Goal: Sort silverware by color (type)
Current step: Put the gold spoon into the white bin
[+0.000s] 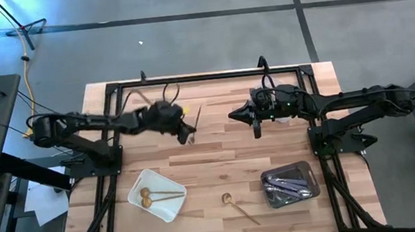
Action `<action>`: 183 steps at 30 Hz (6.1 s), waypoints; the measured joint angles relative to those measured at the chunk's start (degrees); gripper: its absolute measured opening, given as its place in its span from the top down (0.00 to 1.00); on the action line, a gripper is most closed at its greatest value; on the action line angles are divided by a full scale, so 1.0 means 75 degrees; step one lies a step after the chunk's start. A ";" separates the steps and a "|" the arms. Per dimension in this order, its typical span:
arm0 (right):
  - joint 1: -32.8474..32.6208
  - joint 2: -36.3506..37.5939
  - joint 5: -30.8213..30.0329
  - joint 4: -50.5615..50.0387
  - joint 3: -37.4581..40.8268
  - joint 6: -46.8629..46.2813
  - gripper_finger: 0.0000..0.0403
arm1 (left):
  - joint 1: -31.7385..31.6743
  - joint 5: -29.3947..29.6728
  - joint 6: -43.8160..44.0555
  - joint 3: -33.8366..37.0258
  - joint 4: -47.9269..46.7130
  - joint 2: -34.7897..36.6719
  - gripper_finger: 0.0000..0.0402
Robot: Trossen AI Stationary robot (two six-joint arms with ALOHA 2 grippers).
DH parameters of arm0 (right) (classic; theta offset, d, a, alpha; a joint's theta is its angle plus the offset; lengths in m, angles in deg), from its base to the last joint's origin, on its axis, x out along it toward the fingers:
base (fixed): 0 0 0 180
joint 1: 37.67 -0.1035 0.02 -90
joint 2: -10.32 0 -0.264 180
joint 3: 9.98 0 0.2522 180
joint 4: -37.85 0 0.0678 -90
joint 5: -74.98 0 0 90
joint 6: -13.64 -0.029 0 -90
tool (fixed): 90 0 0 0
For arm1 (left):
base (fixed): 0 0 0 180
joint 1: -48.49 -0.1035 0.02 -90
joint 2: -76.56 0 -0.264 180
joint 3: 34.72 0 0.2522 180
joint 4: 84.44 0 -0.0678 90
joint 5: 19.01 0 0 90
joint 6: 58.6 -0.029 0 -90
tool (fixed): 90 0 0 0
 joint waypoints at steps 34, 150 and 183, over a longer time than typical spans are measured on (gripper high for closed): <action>-0.0171 0.0000 0.0622 0.1761 0.0000 0.1290 1.00 | 0.1676 0.1273 -0.3408 -0.1662 0.0815 0.1715 1.00; -0.0341 -0.0002 -0.0506 0.0326 0.0003 0.1402 1.00 | 0.6279 0.0425 -0.0812 -0.2023 -0.6987 -0.1808 1.00; -0.0342 -0.0002 -0.0508 0.0315 0.0003 0.1349 1.00 | 0.6214 0.0444 -0.0993 -0.2023 -0.6945 -0.2045 0.68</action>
